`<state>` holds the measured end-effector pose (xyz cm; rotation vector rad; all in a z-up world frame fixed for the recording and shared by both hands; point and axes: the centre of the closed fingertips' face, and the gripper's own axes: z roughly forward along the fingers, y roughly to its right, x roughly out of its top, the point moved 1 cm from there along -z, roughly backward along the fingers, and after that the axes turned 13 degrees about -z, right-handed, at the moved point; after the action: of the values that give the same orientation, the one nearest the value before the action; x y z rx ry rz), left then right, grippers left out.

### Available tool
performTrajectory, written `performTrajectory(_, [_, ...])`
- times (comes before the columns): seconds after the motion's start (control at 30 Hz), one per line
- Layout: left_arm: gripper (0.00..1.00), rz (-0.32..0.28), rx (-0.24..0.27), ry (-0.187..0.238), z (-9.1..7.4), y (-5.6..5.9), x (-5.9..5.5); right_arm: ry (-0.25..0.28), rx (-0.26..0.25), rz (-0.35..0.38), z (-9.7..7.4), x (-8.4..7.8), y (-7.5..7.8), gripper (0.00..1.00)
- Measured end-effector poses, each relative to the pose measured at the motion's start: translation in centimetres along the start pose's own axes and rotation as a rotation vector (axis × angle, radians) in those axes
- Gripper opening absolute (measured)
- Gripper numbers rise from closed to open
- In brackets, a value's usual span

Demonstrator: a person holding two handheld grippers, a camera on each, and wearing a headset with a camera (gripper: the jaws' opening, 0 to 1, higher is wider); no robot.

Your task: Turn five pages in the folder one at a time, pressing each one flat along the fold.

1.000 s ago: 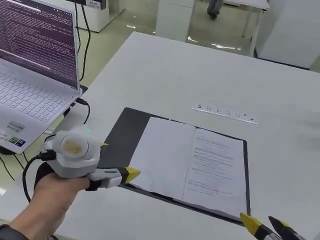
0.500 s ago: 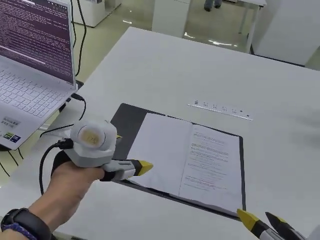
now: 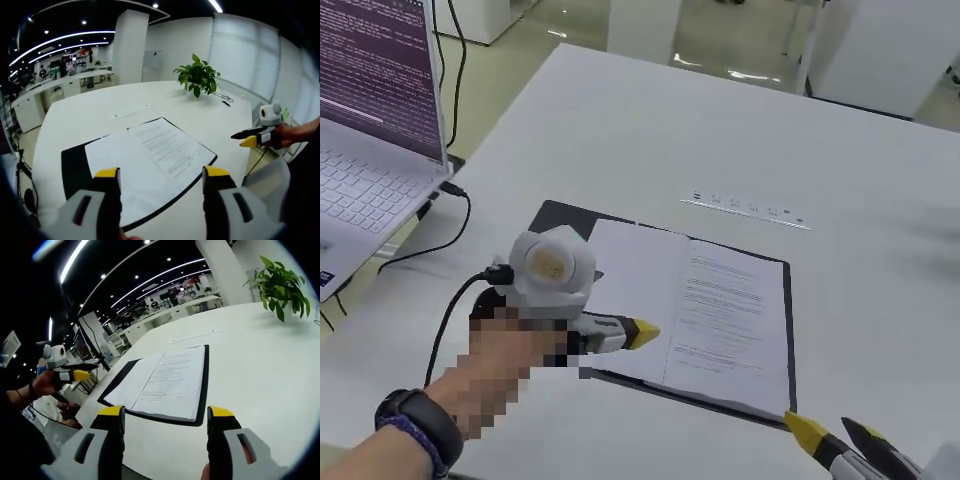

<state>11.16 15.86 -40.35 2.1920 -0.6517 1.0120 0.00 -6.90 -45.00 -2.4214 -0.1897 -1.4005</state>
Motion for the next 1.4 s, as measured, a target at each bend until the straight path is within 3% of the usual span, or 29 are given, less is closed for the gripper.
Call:
performTrajectory(0.5, [0.63,0.037,-0.071,-0.059,4.9,3.1,-1.2,-0.004,-0.002,0.005,-0.4,0.0,0.8,0.66])
performTrajectory(0.87, [0.62,0.078,-0.130,-0.115,8.9,6.1,-2.7,0.007,-0.010,0.023,-1.0,-0.1,1.5,0.66])
performTrajectory(1.13, [0.60,0.083,-0.153,-0.113,11.0,7.8,-2.8,0.009,-0.014,0.028,-1.4,-0.2,2.0,0.66])
performTrajectory(1.4, [0.58,0.083,-0.156,-0.123,12.9,8.8,-3.7,0.002,-0.015,0.034,-1.8,-0.7,2.3,0.66])
